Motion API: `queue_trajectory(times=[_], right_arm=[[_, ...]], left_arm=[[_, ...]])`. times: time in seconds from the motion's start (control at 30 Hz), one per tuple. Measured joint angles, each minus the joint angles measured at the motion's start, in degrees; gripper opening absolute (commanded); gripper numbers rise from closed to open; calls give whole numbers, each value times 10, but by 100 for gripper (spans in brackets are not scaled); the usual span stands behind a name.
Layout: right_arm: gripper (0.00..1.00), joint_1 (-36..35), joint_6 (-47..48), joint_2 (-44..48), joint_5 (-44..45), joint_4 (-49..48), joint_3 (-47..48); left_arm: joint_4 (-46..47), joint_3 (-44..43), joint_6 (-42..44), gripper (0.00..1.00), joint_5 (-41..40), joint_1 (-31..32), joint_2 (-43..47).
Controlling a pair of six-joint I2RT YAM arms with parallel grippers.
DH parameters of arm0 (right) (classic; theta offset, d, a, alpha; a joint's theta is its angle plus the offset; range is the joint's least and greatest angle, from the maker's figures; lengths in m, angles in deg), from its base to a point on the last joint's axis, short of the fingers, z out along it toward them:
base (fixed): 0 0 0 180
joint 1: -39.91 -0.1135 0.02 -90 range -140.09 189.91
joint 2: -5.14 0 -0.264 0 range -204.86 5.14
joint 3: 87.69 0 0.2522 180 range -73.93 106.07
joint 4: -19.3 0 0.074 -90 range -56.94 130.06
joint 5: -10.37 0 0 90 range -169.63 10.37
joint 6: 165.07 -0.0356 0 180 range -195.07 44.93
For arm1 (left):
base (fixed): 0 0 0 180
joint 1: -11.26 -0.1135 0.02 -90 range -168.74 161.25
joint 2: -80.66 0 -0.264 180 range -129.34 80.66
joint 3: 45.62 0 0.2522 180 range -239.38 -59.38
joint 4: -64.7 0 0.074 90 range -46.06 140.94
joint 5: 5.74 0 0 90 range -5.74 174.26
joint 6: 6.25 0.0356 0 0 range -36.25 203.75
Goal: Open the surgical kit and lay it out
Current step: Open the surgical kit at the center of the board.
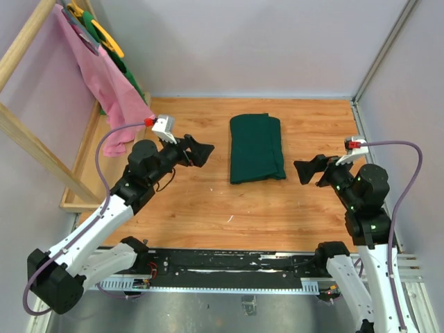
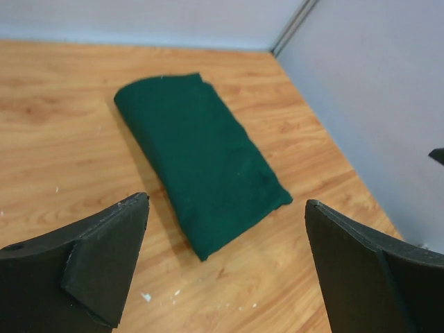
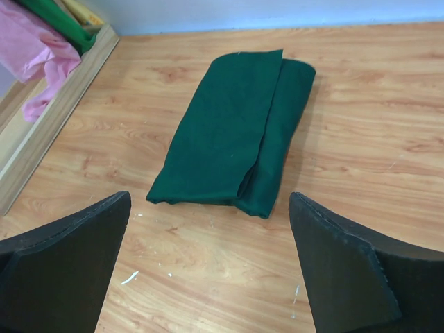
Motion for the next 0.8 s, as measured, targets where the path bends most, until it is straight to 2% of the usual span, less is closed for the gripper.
queue_trajectory(times=[0.53,0.8], right_arm=[[98,1,-50,-92,-7,-26,-5],[98,2,-56,-144,47,-27,-5]], left_arm=[[-41,20,-35,99,-24,0,-16],[-68,-31,-34,99,-31,21,-128]])
